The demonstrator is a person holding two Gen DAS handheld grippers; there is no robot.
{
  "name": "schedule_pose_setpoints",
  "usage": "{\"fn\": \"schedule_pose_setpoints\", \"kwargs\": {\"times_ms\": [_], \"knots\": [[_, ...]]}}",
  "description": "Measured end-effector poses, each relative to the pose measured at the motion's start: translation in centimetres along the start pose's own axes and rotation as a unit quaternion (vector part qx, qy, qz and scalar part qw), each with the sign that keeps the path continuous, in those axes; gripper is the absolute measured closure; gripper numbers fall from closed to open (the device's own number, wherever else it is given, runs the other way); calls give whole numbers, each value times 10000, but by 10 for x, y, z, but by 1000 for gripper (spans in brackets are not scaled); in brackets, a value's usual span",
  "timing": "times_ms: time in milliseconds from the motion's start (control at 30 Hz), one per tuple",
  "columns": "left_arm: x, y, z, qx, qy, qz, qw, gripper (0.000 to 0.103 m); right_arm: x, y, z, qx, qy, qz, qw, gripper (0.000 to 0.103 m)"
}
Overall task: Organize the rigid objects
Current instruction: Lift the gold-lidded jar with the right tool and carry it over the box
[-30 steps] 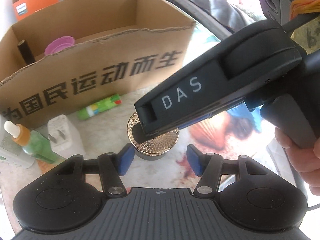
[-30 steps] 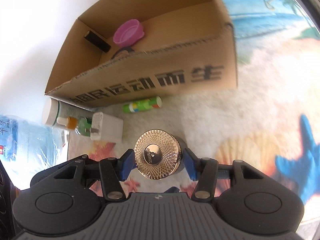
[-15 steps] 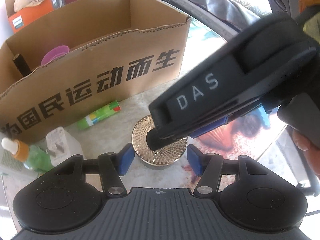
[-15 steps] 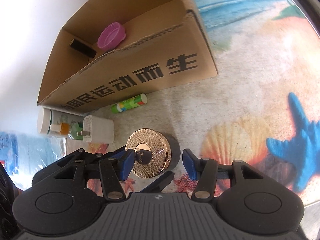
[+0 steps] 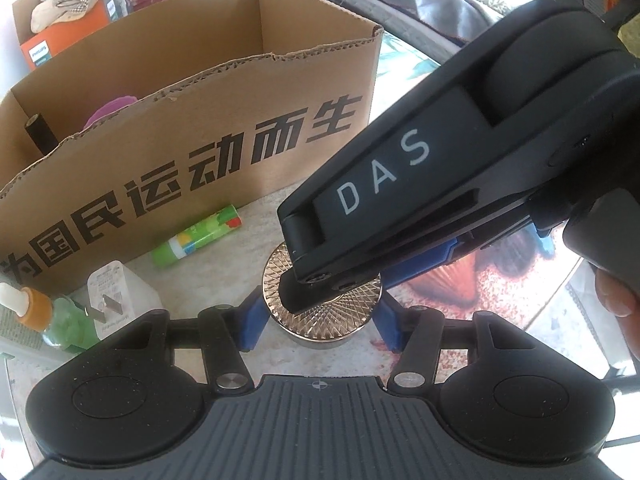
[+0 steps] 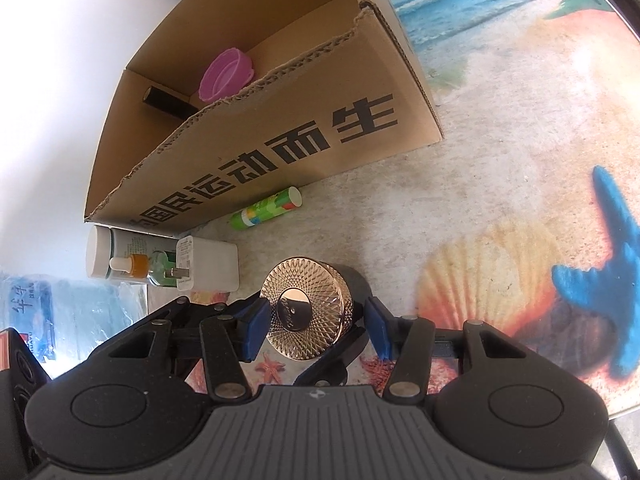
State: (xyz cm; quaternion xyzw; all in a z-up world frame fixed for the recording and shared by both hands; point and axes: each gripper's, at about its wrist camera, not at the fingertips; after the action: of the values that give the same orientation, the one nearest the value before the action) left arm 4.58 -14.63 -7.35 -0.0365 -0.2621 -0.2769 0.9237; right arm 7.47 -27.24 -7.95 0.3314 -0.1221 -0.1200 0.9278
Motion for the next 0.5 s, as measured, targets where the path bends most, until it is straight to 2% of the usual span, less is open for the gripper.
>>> {"fn": "schedule_pose_setpoints", "kwargs": {"times_ms": [300, 500], "knots": [[2, 3, 12, 36, -75, 32, 10000, 48, -2, 6, 9, 42, -36, -8, 10000, 50], [18, 14, 51, 60, -295, 168, 9994, 47, 0, 39, 41, 40, -168, 317, 9993, 50]]}}
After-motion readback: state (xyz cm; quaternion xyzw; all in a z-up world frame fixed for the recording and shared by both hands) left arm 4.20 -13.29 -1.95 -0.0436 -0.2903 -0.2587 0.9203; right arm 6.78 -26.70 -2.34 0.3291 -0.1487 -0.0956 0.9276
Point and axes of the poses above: each gripper's, at about its wrist camera, not at the fingertips, and z roughly against the way its jaws point, y to its left, x to its top, and after that the axes turned 6 degrees about x, right-handed
